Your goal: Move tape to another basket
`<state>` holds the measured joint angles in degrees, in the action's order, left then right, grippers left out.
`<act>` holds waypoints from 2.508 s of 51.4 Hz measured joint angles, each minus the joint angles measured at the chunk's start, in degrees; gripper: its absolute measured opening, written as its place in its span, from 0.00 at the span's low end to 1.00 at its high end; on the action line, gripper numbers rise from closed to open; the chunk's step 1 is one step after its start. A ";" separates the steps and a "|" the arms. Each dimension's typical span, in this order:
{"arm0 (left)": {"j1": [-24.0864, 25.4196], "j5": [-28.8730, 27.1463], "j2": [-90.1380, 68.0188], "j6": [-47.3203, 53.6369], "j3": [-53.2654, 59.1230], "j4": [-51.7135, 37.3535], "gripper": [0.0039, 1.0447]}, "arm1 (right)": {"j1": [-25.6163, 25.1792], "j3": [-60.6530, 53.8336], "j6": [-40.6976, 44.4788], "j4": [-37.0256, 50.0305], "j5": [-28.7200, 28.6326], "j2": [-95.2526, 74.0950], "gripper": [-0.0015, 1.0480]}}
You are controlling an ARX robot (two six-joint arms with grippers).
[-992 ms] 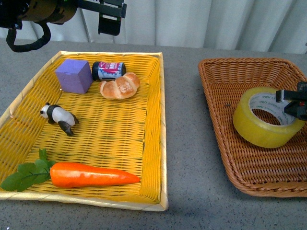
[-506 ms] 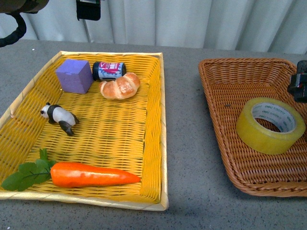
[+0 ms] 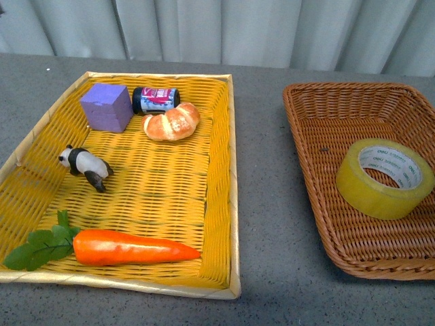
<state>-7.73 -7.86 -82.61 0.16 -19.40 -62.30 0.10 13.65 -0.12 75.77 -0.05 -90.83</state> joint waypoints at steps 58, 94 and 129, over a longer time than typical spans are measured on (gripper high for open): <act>7.58 7.85 45.27 -0.26 18.23 25.88 0.04 | -0.07 -13.31 0.13 -41.79 0.04 56.11 0.01; 7.58 7.85 66.97 -0.26 18.27 46.42 0.04 | -0.07 -13.38 0.13 -61.07 0.02 76.37 0.01; 7.58 7.85 82.36 -0.28 18.27 62.23 0.22 | -0.07 -13.33 0.17 -75.67 -0.02 90.62 0.15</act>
<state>-0.14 -0.01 -0.25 -0.12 -1.13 -0.08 0.03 0.32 0.05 0.10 -0.08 -0.21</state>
